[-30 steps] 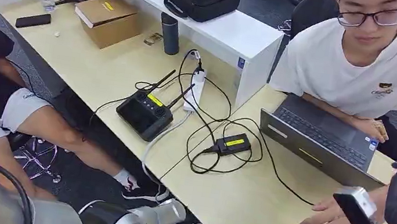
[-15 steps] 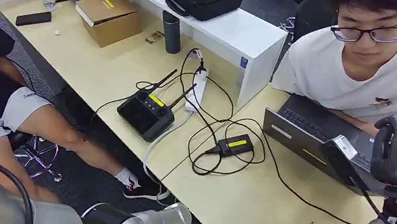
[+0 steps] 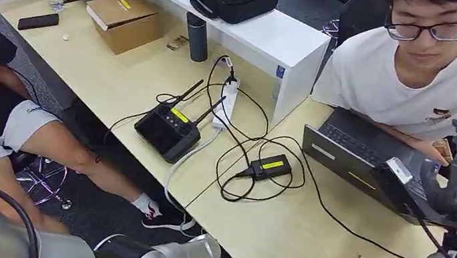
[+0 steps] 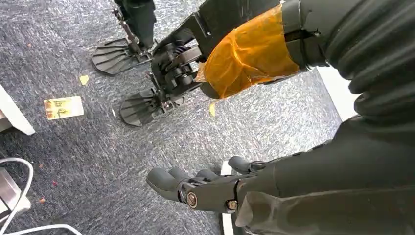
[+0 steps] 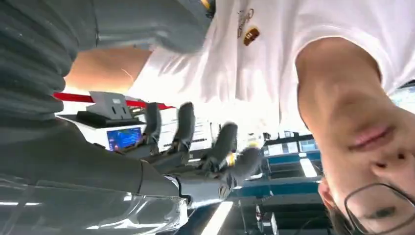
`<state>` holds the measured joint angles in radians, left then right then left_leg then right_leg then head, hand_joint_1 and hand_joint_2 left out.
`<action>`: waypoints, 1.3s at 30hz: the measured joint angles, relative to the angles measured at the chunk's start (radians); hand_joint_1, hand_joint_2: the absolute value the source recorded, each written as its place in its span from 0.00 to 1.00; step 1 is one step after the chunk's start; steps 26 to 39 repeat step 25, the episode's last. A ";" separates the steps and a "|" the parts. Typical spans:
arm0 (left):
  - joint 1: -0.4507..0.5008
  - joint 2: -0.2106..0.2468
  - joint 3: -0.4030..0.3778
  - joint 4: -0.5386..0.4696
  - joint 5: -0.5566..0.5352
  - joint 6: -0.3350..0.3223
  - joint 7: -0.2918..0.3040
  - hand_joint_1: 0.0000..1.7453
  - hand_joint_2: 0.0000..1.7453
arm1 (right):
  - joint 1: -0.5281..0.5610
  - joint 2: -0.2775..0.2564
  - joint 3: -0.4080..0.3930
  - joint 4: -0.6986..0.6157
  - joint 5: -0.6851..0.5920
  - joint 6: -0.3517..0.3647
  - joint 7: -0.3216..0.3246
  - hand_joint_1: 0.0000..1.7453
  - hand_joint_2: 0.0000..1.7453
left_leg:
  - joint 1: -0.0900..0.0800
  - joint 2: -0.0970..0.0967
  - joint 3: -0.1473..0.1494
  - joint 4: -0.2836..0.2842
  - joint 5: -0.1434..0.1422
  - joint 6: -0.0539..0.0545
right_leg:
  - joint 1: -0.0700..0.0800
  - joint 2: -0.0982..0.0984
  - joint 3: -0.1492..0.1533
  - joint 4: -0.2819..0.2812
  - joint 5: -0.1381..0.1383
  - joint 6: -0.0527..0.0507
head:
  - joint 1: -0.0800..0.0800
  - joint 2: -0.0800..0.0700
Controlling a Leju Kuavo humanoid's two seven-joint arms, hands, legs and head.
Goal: Pass the card to the sensor for recognition and then transmit it.
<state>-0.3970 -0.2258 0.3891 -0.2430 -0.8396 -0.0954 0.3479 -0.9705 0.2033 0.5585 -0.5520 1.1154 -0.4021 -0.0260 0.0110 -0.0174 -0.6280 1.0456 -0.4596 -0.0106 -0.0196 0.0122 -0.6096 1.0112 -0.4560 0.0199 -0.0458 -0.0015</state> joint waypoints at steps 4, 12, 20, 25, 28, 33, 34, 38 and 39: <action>0.000 0.000 0.000 0.000 -0.001 -0.001 0.000 0.00 1.00 | -0.008 -0.016 -0.005 0.020 0.006 -0.007 0.007 0.00 1.00 | 0.000 0.000 0.000 0.000 0.000 0.000 | 0.000 0.000 0.000 0.000 0.000 0.000 | 0.000 0.000; 0.000 0.006 0.000 0.000 0.001 -0.008 0.000 0.00 1.00 | -0.042 -0.079 -0.030 0.056 0.035 -0.011 0.028 0.00 1.00 | 0.000 0.000 0.000 0.000 0.000 0.000 | 0.000 0.000 0.000 0.000 0.000 0.000 | 0.000 0.000; 0.001 0.017 0.000 0.000 0.010 -0.010 -0.009 0.00 1.00 | -0.108 -0.200 -0.079 0.096 0.063 -0.006 0.073 0.00 1.00 | -0.001 0.000 0.000 0.001 0.000 0.000 | 0.001 0.001 0.000 0.000 0.001 0.001 | 0.000 0.000; 0.003 0.027 0.000 0.000 0.018 -0.011 -0.015 0.00 1.00 | -0.146 -0.294 -0.111 0.118 0.090 0.012 0.108 0.00 1.00 | -0.001 0.001 0.000 0.001 0.000 0.000 | 0.001 0.001 -0.001 0.000 0.001 0.001 | 0.000 0.000; 0.003 0.027 0.000 0.000 0.018 -0.011 -0.015 0.00 1.00 | -0.146 -0.294 -0.111 0.118 0.090 0.012 0.108 0.00 1.00 | -0.001 0.001 0.000 0.001 0.000 0.000 | 0.001 0.001 -0.001 0.000 0.001 0.001 | 0.000 0.000; 0.003 0.027 0.000 0.000 0.018 -0.011 -0.015 0.00 1.00 | -0.146 -0.294 -0.111 0.118 0.090 0.012 0.108 0.00 1.00 | -0.001 0.001 0.000 0.001 0.000 0.000 | 0.001 0.001 -0.001 0.000 0.001 0.001 | 0.000 0.000; 0.003 0.027 0.000 0.000 0.018 -0.011 -0.015 0.00 1.00 | -0.146 -0.294 -0.111 0.118 0.090 0.012 0.108 0.00 1.00 | -0.001 0.001 0.000 0.001 0.000 0.000 | 0.001 0.001 -0.001 0.000 0.001 0.001 | 0.000 0.000; 0.003 0.027 0.000 0.000 0.018 -0.011 -0.015 0.00 1.00 | -0.146 -0.294 -0.111 0.118 0.090 0.012 0.108 0.00 1.00 | -0.001 0.001 0.000 0.001 0.000 0.000 | 0.001 0.001 -0.001 0.000 0.001 0.001 | 0.000 0.000; 0.003 0.027 0.000 0.000 0.018 -0.011 -0.015 0.00 1.00 | -0.146 -0.294 -0.111 0.118 0.090 0.012 0.108 0.00 1.00 | -0.001 0.001 0.000 0.001 0.000 0.000 | 0.001 0.001 -0.001 0.000 0.001 0.001 | 0.000 0.000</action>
